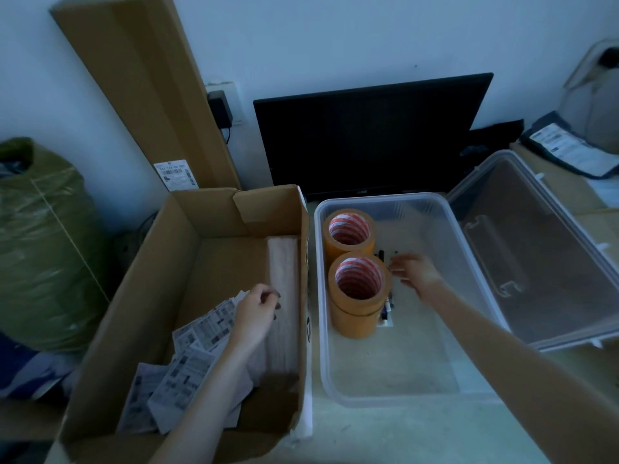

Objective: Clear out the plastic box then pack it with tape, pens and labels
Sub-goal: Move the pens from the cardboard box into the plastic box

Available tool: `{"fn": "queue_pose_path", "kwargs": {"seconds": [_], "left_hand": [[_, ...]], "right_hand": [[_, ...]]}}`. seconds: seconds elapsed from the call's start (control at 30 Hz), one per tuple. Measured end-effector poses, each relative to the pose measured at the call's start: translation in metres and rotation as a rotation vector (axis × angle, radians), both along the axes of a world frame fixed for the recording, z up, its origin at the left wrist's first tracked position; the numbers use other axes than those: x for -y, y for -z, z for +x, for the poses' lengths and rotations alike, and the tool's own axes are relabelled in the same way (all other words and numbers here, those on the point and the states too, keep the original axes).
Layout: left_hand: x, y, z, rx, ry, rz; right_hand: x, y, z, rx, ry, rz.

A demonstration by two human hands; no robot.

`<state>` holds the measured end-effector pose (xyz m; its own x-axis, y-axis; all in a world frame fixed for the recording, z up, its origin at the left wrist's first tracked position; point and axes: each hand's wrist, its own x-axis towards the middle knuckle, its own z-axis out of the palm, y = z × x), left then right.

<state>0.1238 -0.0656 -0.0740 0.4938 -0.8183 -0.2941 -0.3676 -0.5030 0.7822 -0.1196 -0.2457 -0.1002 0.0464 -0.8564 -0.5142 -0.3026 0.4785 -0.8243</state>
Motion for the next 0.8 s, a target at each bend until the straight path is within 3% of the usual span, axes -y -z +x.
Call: {"fn": "queue_pose_path", "kwargs": {"seconds": [0.37, 0.57, 0.7, 0.8], "left_hand": [[0.003, 0.052, 0.018, -0.058, -0.125, 0.151], [0.015, 0.065, 0.021, 0.002, -0.122, 0.212], [0.023, 0.066, 0.022, 0.059, -0.028, 0.266], [0.023, 0.064, 0.023, 0.084, -0.014, 0.194]], "right_hand": [[-0.051, -0.082, -0.004, 0.267, -0.187, -0.397], [-0.095, -0.108, 0.012, 0.314, -0.402, -0.441], [-0.110, -0.107, 0.021, 0.306, -0.426, -0.410], [-0.114, -0.100, 0.024, 0.316, -0.415, -0.377]]}}
